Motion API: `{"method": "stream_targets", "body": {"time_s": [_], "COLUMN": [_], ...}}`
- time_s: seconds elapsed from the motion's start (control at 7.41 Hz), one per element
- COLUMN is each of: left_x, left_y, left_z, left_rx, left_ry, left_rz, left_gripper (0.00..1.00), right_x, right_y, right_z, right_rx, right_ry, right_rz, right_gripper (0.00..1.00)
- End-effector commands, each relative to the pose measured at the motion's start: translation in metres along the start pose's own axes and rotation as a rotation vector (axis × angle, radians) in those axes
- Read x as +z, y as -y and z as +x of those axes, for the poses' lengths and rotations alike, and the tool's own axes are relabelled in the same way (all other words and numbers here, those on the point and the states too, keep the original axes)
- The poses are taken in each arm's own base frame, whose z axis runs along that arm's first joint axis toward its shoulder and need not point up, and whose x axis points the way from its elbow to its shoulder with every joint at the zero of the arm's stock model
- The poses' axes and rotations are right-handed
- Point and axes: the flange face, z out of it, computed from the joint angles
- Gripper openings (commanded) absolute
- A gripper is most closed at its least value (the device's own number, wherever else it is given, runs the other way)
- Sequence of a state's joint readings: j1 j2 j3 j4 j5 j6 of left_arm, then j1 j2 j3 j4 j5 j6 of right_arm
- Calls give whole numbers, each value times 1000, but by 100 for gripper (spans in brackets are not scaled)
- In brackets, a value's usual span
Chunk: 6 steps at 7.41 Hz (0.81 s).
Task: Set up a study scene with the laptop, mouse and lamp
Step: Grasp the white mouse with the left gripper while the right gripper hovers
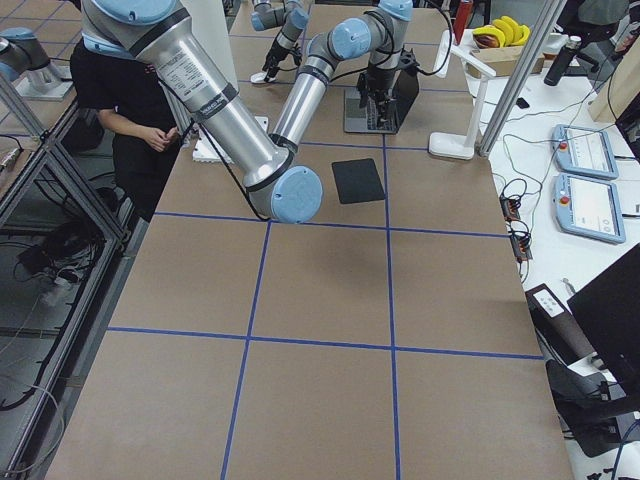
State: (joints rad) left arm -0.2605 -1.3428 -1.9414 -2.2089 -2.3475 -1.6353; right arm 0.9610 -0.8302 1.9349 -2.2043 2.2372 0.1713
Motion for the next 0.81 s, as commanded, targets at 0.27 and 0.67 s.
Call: {"method": "stream_targets", "body": {"time_s": [0.27, 0.67], "left_x": [1, 1], "left_y": [-4, -4], "left_z": [4, 5], "left_rx": [-2, -4], "left_ry": [-20, -23], "left_rz": [-8, -9], "left_gripper": [68, 67], "right_x": [-2, -1], "right_y": [-1, -2], "right_z": [-2, -1], "right_rx": [-4, -3], "right_ry": [0, -1], "right_rz": [4, 3], "right_gripper": [100, 100]}}
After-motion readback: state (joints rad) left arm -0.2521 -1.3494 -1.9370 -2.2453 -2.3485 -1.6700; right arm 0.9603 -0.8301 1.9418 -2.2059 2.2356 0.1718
